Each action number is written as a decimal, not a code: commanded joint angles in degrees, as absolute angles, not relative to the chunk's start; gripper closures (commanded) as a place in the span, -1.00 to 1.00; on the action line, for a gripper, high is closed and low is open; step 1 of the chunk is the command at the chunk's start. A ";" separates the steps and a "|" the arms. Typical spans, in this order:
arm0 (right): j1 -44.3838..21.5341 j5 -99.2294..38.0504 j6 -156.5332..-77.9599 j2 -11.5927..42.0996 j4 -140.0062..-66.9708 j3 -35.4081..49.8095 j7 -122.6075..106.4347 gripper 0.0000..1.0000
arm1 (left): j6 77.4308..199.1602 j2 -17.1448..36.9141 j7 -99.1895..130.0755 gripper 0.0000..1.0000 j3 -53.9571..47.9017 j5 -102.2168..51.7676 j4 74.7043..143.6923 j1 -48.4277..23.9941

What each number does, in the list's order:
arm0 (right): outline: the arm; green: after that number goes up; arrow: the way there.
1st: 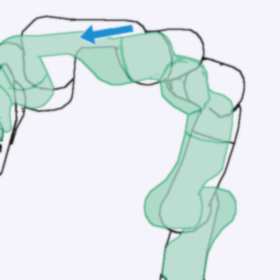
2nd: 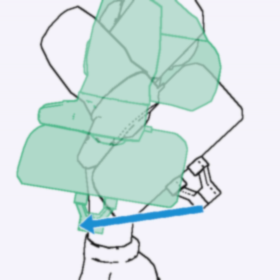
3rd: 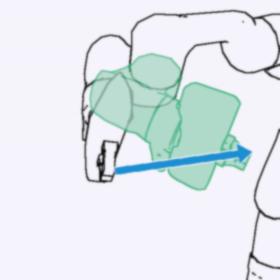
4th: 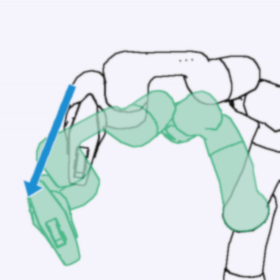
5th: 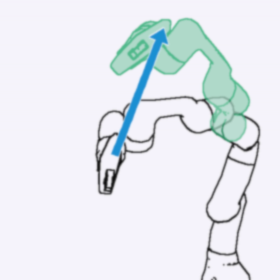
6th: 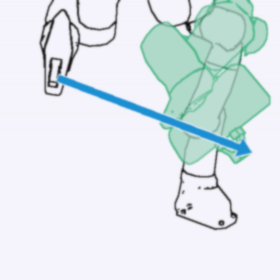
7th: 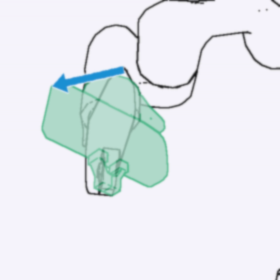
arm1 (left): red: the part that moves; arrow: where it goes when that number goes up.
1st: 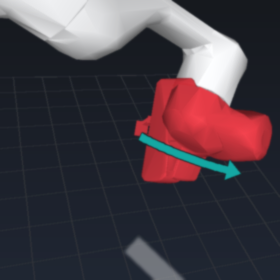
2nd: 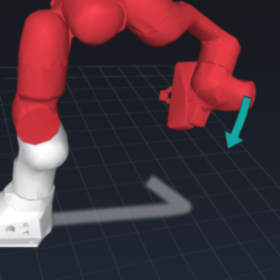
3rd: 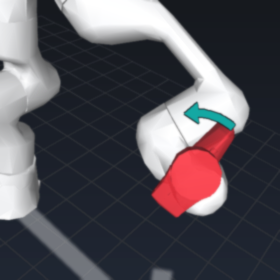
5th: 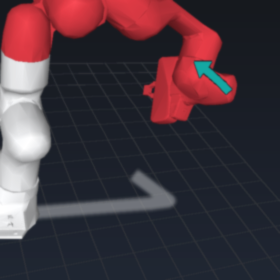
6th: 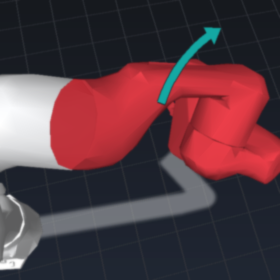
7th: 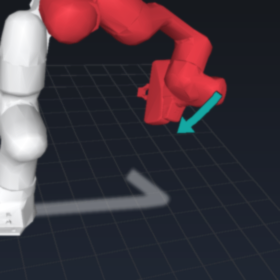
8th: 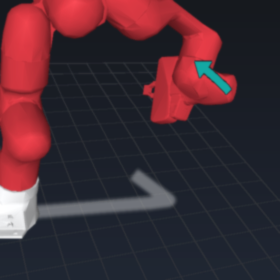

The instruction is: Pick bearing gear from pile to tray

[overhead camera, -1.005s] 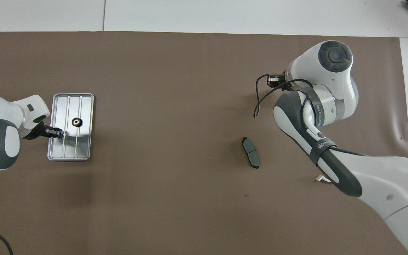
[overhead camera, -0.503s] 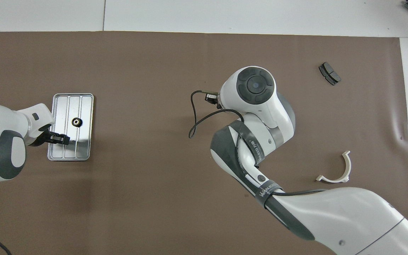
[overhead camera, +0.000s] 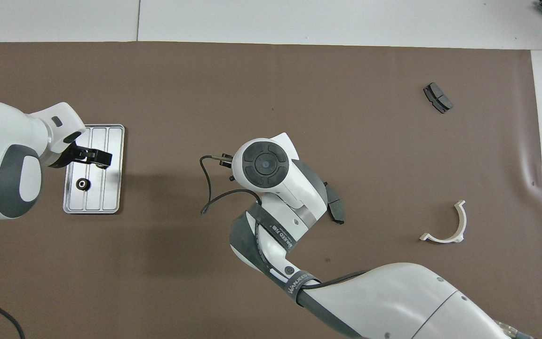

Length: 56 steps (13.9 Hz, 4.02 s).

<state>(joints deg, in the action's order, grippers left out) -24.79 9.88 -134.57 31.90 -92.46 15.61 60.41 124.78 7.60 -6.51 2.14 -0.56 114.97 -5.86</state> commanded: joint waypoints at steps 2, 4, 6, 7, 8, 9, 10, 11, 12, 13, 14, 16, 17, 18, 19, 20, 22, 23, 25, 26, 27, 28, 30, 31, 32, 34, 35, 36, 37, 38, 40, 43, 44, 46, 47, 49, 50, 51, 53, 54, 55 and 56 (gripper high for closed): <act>-24.70 9.93 -138.77 31.99 -96.49 15.64 61.52 0.83 | 122.87 8.00 6.47 -1.00 2.81 -0.53 112.42 -12.64; -24.26 10.02 -139.74 31.99 -97.03 15.64 61.44 0.34 | 123.31 8.26 11.67 -1.00 2.81 -2.27 111.37 -15.02; -24.17 10.19 -139.83 31.99 -96.77 15.29 61.61 -1.00 | 123.31 9.31 15.89 -1.00 2.81 -4.56 108.91 -16.87; -24.08 10.28 -139.83 31.91 -96.33 15.21 61.61 -1.00 | 123.48 9.66 18.26 -1.00 2.73 -4.92 107.94 -17.48; -23.91 10.81 -139.75 31.64 -96.15 14.94 61.52 -1.00 | 123.57 9.93 20.63 -1.00 2.72 -5.01 107.15 -18.53; -23.30 12.38 -138.96 30.34 -96.24 14.25 61.44 -1.00 | 123.75 10.71 22.39 -1.00 2.72 -5.18 106.01 -19.33; -21.90 13.09 -138.52 28.15 -96.76 13.80 61.09 -1.00 | 124.19 11.16 23.89 -1.00 2.72 -6.32 104.95 -20.12; -19.62 13.18 -137.30 26.21 -96.94 13.80 60.13 -1.00 | 124.54 12.21 25.39 -1.00 2.81 -7.72 103.46 -21.43; -17.16 13.18 -135.63 24.36 -96.86 13.89 57.42 -1.00 | 124.45 13.26 27.23 -1.00 2.90 -8.08 101.79 -23.01; -14.88 13.18 -134.48 22.87 -96.94 13.89 53.13 -1.00 | 124.45 14.66 29.25 -1.00 2.90 -8.00 100.04 -23.98; -12.50 13.18 -133.17 21.81 -96.94 13.89 49.26 -1.00 | 124.37 16.24 30.75 -0.99 2.90 -7.82 98.28 -25.47; -8.02 13.18 -131.23 19.52 -96.86 13.89 43.10 -1.00 | 123.75 19.84 33.12 -0.96 3.16 -7.30 95.64 -29.07; -5.74 13.18 -129.83 18.47 -96.68 13.97 39.33 -1.00 | 123.49 22.39 33.40 -0.96 3.16 -5.99 93.28 -30.22; -4.23 13.18 -128.34 17.50 -96.51 13.97 36.16 -1.00 | 123.31 24.76 33.57 -0.96 3.16 -4.76 90.99 -31.19; -2.91 13.10 -127.02 16.36 -96.50 13.97 34.56 -1.00 | 123.22 25.92 33.92 -0.93 3.16 -4.57 90.36 -32.07; -1.94 12.92 -125.78 15.48 -96.50 14.06 34.11 -1.00 | 123.48 26.54 33.93 -0.88 3.16 -4.48 90.44 -32.86; -1.32 12.31 -122.97 13.20 -96.50 14.06 33.14 -1.00 | 124.01 28.11 34.01 -0.76 3.16 -3.44 90.61 -34.71; -1.06 12.13 -121.31 12.05 -96.50 14.06 33.05 -1.00 | 124.45 28.39 34.10 -0.72 3.25 -2.56 91.05 -35.41; 0.26 11.00 -118.32 9.59 -96.50 14.24 31.65 -1.00 | 126.55 28.21 34.01 -0.61 3.25 -2.03 94.12 -36.03; 1.05 8.81 -116.82 8.19 -96.50 14.15 29.81 -1.00 | 127.52 27.60 34.01 -0.54 3.25 -1.76 96.31 -36.82; 2.27 7.14 -115.85 7.22 -96.42 14.15 27.97 -1.00 | 129.01 27.16 34.01 -0.50 3.25 -1.67 98.33 -37.17; 3.33 5.99 -114.01 5.81 -96.42 14.06 25.60 -1.00 | 130.15 26.64 34.01 -0.45 3.25 -1.67 100.09 -37.70; 3.43 5.10 -109.53 3.26 -96.07 12.23 22.43 -1.00 | 130.34 26.19 34.01 -0.36 3.25 -1.67 101.51 -38.06; 3.17 4.23 -107.42 1.95 -96.06 10.48 21.11 -1.00 | 130.34 25.93 34.01 -0.31 3.25 -1.67 101.95 -38.06; 2.99 2.83 -105.49 0.89 -96.06 8.72 19.01 -1.00 | 130.34 25.84 34.01 -0.26 3.25 -1.67 102.30 -38.32; 2.99 0.19 -101.80 -0.96 -95.89 5.55 14.35 -1.00 | 130.17 25.58 34.01 -0.15 3.16 -1.67 102.57 -38.41; 2.90 -0.17 -100.21 -1.92 -95.89 4.32 12.59 -1.00 | 129.90 25.49 34.01 -0.09 3.16 -1.67 102.57 -38.41; 2.64 -0.18 -98.28 -2.89 -95.89 2.74 11.09 -1.00 | 129.90 25.49 33.93 -0.03 3.16 -1.67 102.83 -38.41; 2.46 -0.18 -96.17 -3.86 -95.89 1.16 10.03 -1.00 | 129.90 25.40 33.93 0.03 3.16 -1.67 103.01 -38.41; 2.37 -0.18 -94.15 -4.82 -95.89 0.01 9.32 -1.00 | 129.90 25.31 33.93 0.08 3.16 -1.67 103.36 -38.50; -2.34 -0.18 -90.55 -6.50 -95.89 -5.67 8.00 -1.00 | 130.25 24.96 34.01 0.14 3.16 -1.67 104.23 -38.58; -2.73 -0.09 -89.74 -6.51 -96.33 -6.86 6.25 -1.00 | 130.17 24.96 33.93 0.23 3.08 -1.67 104.33 -38.85; -2.12 0.09 -89.65 -6.24 -96.07 -6.86 5.11 -1.00 | 130.08 24.96 34.01 0.27 3.08 -1.67 104.33 -38.85; -1.06 0.00 -89.30 -5.19 -95.02 -6.86 4.40 -1.00 | 129.90 24.79 33.93 0.38 3.08 -1.67 104.33 -38.85; -0.79 -0.09 -89.12 -4.49 -93.97 -6.77 4.05 -1.00 | 129.99 24.79 33.93 0.44 3.08 -1.67 104.33 -38.85; -0.70 -0.18 -89.38 -4.66 -94.30 -6.07 3.52 -1.00 | 129.99 24.78 33.84 0.59 2.99 -1.67 104.50 -38.85; -0.36 -0.18 -89.38 -4.92 -94.65 -5.37 3.52 -1.00 | 129.99 24.70 33.84 0.70 2.99 -1.67 104.59 -38.85; 0.78 -0.35 -89.65 -5.18 -95.35 -4.14 4.04 -1.00 | 129.99 24.70 33.84 0.77 2.99 -1.67 104.68 -38.85; 1.23 -0.35 -89.91 -5.54 -95.71 -3.78 4.22 -1.00 | 129.99 24.70 33.66 0.98 2.99 -1.67 104.68 -38.85; 0.97 -0.44 -89.48 -5.80 -95.63 -3.78 4.04 -1.00 | 129.56 24.70 33.58 1.00 3.08 -1.67 104.16 -38.50; 0.97 -0.35 -89.39 -5.80 -95.54 -3.87 3.69 -1.00 | 128.77 24.87 33.57 1.00 3.08 -1.84 102.93 -37.89; 0.88 -0.26 -89.30 -5.80 -95.36 -4.04 3.60 -1.00 | 127.28 25.22 33.57 1.00 3.42 -2.11 100.57 -37.36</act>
